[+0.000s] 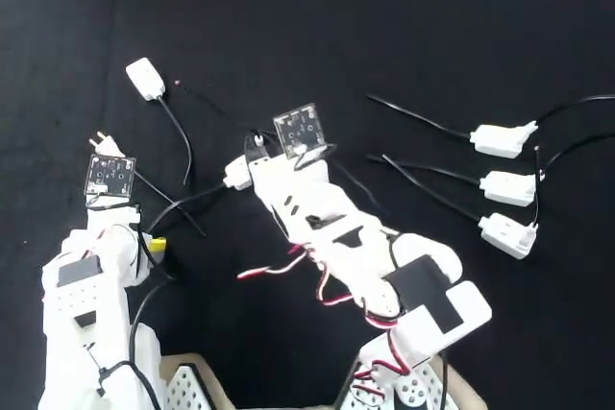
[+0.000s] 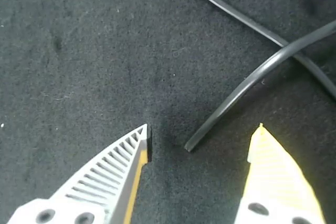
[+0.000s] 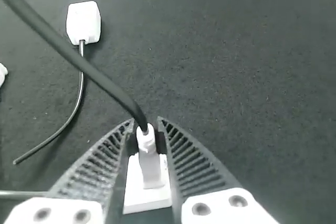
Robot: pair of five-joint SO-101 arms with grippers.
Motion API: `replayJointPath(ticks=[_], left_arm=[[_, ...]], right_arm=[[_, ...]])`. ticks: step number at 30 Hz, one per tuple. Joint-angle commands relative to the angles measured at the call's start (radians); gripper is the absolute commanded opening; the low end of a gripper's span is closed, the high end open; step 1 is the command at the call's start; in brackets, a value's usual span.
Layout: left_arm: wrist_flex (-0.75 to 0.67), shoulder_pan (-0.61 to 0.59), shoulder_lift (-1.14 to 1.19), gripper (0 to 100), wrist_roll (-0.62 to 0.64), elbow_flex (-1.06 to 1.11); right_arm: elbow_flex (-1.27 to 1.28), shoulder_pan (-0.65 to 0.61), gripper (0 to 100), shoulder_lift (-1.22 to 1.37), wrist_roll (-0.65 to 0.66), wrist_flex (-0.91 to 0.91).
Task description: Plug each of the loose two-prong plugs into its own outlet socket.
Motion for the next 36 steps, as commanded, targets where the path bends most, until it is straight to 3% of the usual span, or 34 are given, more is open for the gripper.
replayJointPath(ticks=[1,27,36], left_arm=[[0.005,-0.005,-0.017,30,-0.006,-0.025],[0.005,-0.005,-0.017,30,-0.006,-0.025],[0.005,-0.004,-0.017,30,-0.006,-0.025]], right_arm=[[-0.061,-0.025,1.1,0.002,-0.008,0.109],[-0.15,-0.04,1.1,-0.139,-0.003,0.675],[-0.176,-0.028,1.1,-0.148,-0.026,0.684]])
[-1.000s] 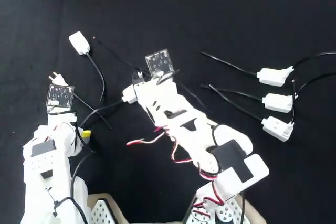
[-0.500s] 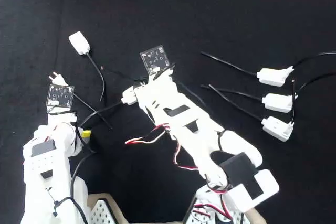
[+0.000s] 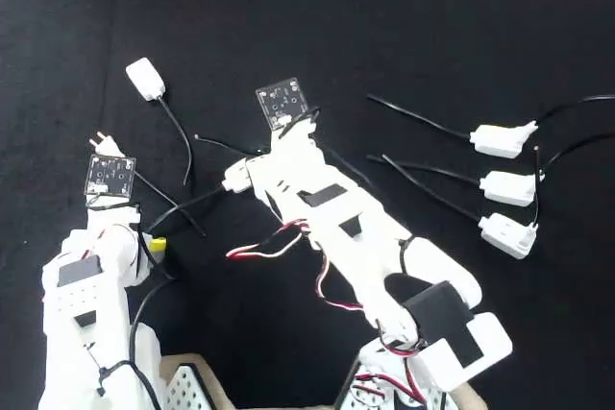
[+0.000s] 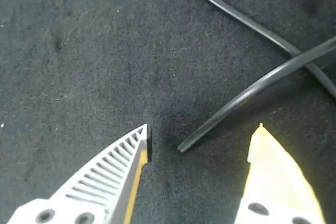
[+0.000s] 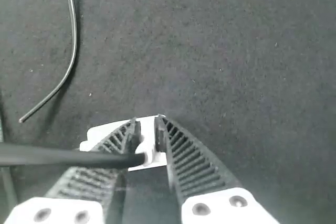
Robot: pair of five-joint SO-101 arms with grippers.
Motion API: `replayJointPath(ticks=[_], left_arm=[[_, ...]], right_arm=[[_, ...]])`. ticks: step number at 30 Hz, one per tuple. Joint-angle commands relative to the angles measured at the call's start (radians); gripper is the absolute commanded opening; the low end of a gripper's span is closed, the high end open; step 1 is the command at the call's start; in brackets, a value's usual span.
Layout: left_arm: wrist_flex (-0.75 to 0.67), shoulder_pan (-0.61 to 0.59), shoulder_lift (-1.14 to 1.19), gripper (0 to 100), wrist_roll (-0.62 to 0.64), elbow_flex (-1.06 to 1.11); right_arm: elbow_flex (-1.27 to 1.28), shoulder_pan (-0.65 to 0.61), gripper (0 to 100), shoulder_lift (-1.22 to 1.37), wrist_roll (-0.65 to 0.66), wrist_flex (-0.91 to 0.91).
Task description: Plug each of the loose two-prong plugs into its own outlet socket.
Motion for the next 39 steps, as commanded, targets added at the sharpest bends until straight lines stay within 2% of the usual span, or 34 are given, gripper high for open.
replayJointPath(ticks=[1,4,11,18,21,27,30,34,36,39], left_arm=[[0.005,-0.004,-0.017,30,-0.006,-0.025],[0.005,-0.004,-0.017,30,-0.006,-0.025],[0.005,-0.004,-0.017,30,-0.006,-0.025],[0.005,-0.004,-0.017,30,-0.006,-0.025],[0.005,-0.004,-0.017,30,-0.006,-0.025],[0.005,-0.004,-0.017,30,-0.006,-0.025],[0.005,-0.004,-0.017,30,-0.006,-0.025],[0.005,-0.004,-0.017,30,-0.006,-0.025],[0.005,-0.007,-0.017,30,-0.006,-0.027],[0.005,-0.008,-0.017,30,-0.006,-0.031]], right_arm=[[-0.025,-0.002,1.1,-0.001,-0.011,0.041],[-0.071,0.054,1.1,-0.001,-0.009,0.077],[-0.311,0.198,1.1,-0.001,-0.008,0.48],[-0.381,0.321,1.1,-0.002,0.055,0.546],[-0.458,0.379,1.1,-0.002,0.081,0.634],[-0.671,0.623,1.1,-0.002,0.222,0.853],[-0.746,0.733,1.1,-0.001,0.293,0.893],[-0.842,0.795,1.4,-0.002,0.319,0.899],[-0.909,0.801,5.7,-0.019,0.298,0.945],[-1.017,0.807,22.1,-0.07,0.216,1.034]])
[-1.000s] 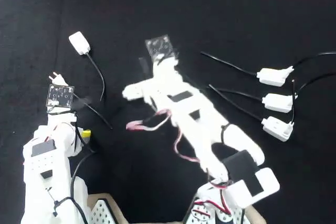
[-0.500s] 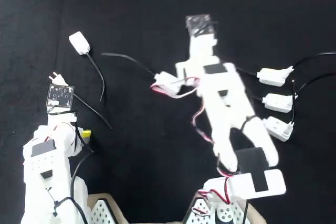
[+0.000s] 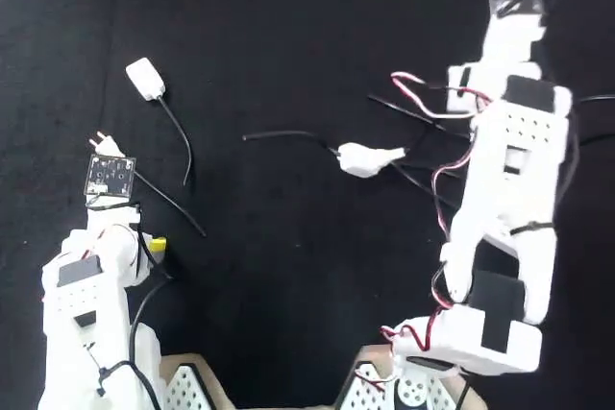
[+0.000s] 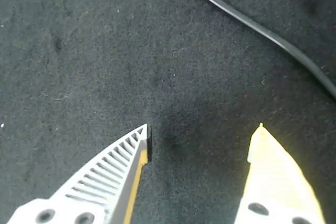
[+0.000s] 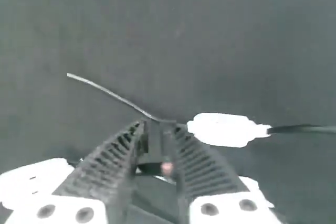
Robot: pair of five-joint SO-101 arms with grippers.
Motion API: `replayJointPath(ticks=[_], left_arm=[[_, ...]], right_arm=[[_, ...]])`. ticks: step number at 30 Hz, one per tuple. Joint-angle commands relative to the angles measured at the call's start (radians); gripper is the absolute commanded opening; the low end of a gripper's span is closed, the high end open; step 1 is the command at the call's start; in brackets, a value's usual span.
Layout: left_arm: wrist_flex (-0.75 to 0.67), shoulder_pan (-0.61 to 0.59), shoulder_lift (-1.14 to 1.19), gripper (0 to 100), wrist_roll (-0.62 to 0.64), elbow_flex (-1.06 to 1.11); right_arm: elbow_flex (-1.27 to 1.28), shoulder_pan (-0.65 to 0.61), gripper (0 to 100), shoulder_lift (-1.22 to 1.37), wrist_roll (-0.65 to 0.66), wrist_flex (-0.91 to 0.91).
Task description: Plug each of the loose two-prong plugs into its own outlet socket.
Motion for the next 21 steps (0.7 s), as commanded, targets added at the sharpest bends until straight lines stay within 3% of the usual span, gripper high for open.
replayJointPath(ticks=[1,4,7,11,15,19,21], left_arm=[[0.005,-0.01,-0.017,30,-0.003,-0.035],[0.005,-0.058,-0.017,30,0.037,-0.082],[0.014,-0.117,-0.017,30,0.107,-0.154],[0.212,-0.133,-0.006,30,0.172,-0.375],[0.364,-0.051,-0.002,30,0.287,-0.621],[0.391,0.101,0.101,30,0.365,-0.765],[0.356,0.134,0.221,30,0.416,-0.822]], right_arm=[[-0.171,0.02,28.2,-0.093,-0.075,0.087],[-0.288,0.015,42.2,-0.148,-0.083,0.147],[-0.407,-0.014,43.4,-0.197,-0.083,0.218],[-0.572,-0.055,33.6,-0.22,-0.084,0.359],[-0.665,-0.087,19.4,-0.199,-0.143,0.439],[-0.685,-0.118,2.8,-0.165,-0.086,0.512],[-0.685,-0.126,1.6,-0.148,-0.075,0.565]])
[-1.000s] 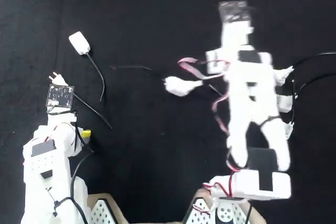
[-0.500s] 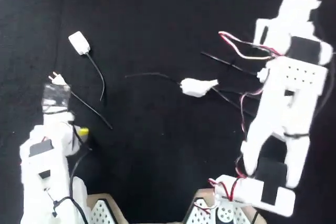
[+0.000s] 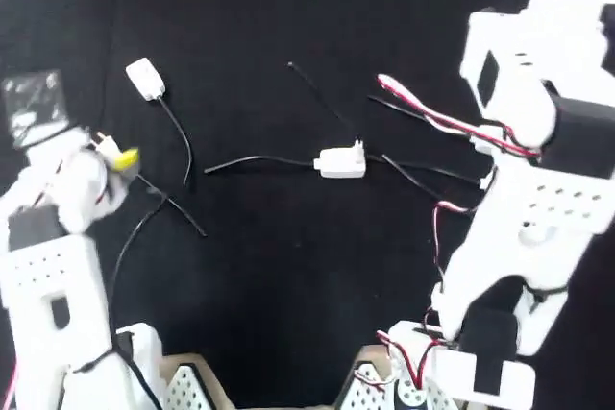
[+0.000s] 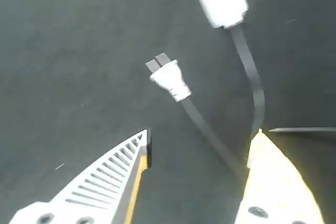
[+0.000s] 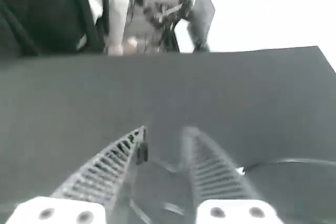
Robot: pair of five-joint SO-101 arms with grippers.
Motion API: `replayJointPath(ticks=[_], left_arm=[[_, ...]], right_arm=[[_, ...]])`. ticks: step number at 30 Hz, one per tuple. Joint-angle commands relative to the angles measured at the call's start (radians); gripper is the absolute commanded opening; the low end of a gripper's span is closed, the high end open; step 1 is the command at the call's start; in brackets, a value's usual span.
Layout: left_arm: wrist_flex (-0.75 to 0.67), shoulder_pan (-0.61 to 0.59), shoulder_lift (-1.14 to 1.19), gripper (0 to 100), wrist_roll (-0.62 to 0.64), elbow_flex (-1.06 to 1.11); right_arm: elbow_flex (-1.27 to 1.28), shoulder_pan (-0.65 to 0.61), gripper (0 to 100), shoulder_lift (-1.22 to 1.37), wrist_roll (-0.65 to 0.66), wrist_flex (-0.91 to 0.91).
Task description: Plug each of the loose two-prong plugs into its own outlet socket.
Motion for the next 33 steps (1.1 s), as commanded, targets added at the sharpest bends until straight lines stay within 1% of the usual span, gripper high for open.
replayJointPath(ticks=[1,4,8,11,13,15,18,20,22,24,27,30,33], left_arm=[[-0.044,0.073,0.186,30,0.081,-0.162],[-0.109,0.079,0.396,30,0.107,-0.283],[-0.123,0.079,0.678,30,0.155,-0.498],[-0.126,0.079,0.895,31,0.222,-0.676],[-0.127,0.093,1.034,34,0.27,-0.808],[-0.127,0.097,1.175,35,0.318,-0.955],[-0.114,0.099,1.384,35,0.353,-1.178],[-0.069,0.101,1.51,35,0.353,-1.343],[0.018,0.101,1.626,35,0.354,-1.517],[0.115,0.094,1.741,35,0.393,-1.679],[0.239,0.091,1.904,31,0.456,-1.902],[0.339,0.101,2.027,27,0.431,-2.127],[0.43,0.124,2.114,19,0.342,-2.335]], right_arm=[[-0.045,-0.021,1.9,0.016,0.009,0.083],[-0.044,-0.018,2.1,0.021,-0.005,0.186],[0.101,-0.031,2.0,0.013,-0.005,0.184],[0.243,-0.084,2.1,0.004,-0.003,0.121],[0.323,-0.104,2.0,-0.008,-0.003,0.064],[0.395,-0.115,2.0,-0.028,-0.003,0.011],[0.489,-0.115,2.0,-0.067,-0.003,-0.052],[0.541,-0.115,2.1,-0.094,-0.003,-0.091],[0.588,-0.115,2.1,-0.122,-0.003,-0.127],[0.631,-0.115,2.1,-0.148,-0.003,-0.158],[0.696,-0.124,2.1,-0.183,-0.003,-0.201],[0.774,-0.175,2.1,-0.217,-0.005,-0.241],[0.848,-0.224,2.0,-0.254,-0.006,-0.29]])
